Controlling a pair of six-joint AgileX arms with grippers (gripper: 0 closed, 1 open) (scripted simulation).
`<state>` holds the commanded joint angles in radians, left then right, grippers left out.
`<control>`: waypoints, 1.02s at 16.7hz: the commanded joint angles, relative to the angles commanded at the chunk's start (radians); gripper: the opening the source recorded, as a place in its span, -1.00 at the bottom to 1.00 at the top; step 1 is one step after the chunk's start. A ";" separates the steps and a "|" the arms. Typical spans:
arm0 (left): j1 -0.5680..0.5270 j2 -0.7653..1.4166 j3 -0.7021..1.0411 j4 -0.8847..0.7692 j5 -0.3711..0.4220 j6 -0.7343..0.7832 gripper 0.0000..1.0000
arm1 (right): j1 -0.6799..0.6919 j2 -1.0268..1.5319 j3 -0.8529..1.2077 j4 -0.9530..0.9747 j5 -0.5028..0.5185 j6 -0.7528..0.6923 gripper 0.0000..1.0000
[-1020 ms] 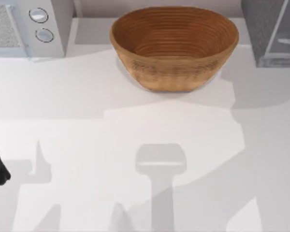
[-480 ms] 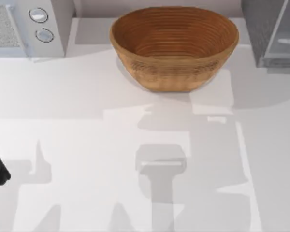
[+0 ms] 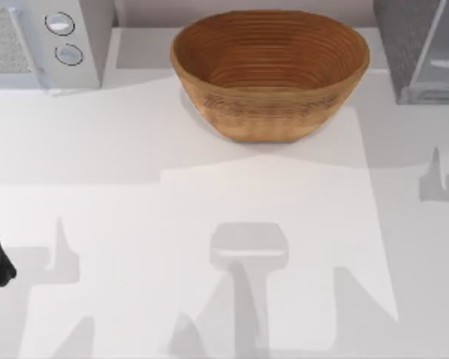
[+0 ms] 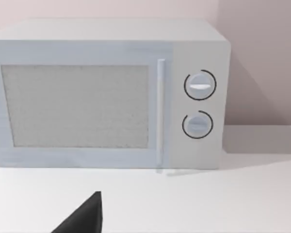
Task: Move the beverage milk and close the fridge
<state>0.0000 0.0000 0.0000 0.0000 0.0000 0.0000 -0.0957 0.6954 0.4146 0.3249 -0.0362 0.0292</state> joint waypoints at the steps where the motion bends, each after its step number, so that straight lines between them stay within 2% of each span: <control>1: 0.000 0.000 0.000 0.000 0.000 0.000 1.00 | 0.010 -0.107 -0.055 -0.045 0.007 -0.004 1.00; 5: 0.000 0.000 0.000 0.000 0.000 0.000 1.00 | 0.052 -0.463 -0.252 -0.201 0.028 -0.019 1.00; 8: 0.000 0.000 0.000 0.000 0.000 0.000 1.00 | 0.081 -0.627 -0.362 -0.285 0.034 -0.027 1.00; 17: 0.000 0.000 0.000 0.000 0.000 0.000 1.00 | 0.092 -0.692 -0.411 -0.324 0.036 -0.029 1.00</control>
<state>0.0000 0.0000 0.0000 0.0000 0.0000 0.0000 -0.0033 0.0029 0.0031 0.0005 -0.0004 0.0005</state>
